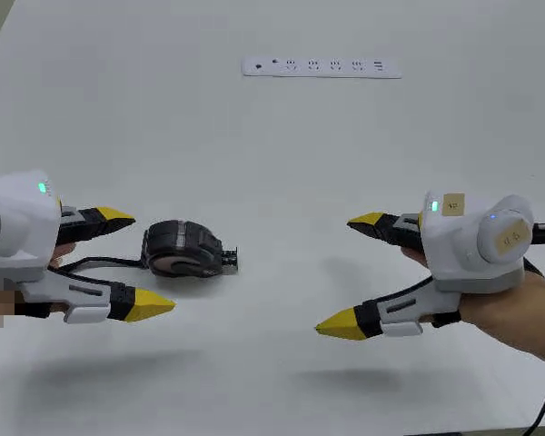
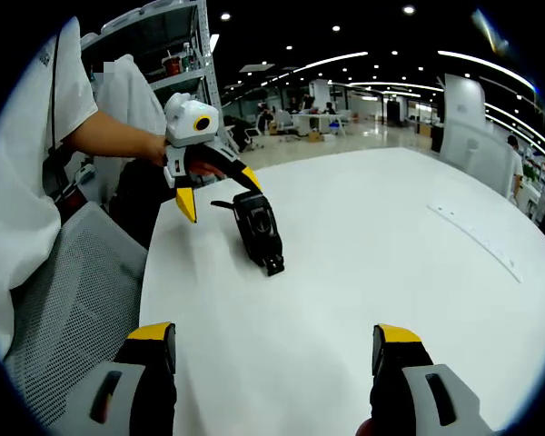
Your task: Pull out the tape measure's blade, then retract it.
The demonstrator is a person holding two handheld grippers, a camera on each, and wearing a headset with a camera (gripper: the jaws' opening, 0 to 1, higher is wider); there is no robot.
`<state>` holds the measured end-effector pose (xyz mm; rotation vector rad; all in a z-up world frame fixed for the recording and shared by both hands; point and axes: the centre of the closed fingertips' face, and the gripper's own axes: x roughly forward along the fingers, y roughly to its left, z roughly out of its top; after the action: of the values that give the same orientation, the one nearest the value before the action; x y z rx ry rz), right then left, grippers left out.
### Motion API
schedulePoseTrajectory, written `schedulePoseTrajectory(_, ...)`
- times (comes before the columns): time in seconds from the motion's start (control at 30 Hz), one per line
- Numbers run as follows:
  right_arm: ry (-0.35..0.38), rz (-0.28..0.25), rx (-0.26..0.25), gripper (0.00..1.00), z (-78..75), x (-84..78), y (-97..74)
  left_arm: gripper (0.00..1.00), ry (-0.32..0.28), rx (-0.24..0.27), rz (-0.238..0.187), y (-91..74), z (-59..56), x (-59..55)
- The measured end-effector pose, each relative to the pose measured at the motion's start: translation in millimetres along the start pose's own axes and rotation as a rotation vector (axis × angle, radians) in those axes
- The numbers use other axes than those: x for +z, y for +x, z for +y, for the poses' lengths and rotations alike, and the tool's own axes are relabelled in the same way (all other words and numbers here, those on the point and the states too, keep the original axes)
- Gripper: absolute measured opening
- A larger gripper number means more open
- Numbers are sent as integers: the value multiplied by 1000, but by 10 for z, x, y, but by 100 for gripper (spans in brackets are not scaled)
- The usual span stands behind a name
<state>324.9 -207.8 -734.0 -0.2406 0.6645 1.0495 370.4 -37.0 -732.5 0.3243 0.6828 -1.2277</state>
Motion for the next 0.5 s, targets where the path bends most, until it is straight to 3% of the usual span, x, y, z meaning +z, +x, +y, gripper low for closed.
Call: schedulePoseTrajectory(0.5,4,-9,37,89,-30,65,167,41,53,-42,38,170,105,-56)
